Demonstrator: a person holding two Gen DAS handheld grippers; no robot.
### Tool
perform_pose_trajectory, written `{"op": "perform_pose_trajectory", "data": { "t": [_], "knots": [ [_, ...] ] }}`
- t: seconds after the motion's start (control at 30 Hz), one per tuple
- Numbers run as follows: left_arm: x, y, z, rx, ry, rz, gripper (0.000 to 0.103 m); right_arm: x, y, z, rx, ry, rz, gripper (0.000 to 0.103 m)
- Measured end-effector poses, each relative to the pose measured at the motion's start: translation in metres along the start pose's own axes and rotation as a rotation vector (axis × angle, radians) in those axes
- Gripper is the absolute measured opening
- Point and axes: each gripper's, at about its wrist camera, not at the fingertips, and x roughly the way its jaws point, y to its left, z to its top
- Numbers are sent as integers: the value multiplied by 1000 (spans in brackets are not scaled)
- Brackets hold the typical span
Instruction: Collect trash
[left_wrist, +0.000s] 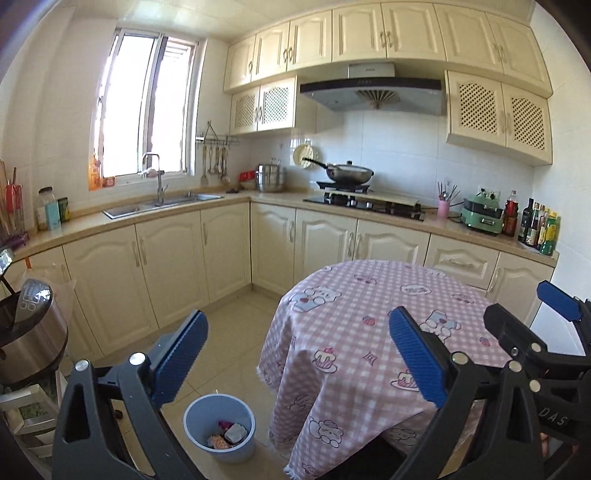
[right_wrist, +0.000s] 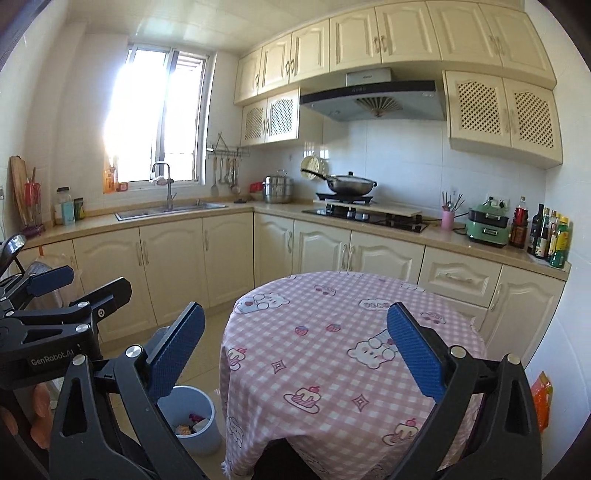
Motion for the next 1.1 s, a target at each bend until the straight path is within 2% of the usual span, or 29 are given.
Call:
{"op": "perform_pose_trajectory", "data": {
  "t": [0.4,1.1],
  "knots": [
    [-39,-16,12,19,-82,0,97,-40,-18,-1,10,-95,-56,95],
    [-41,-22,9,54,-104,-18,97,-42,-18,-7,9,-99,-57,95]
  ]
}}
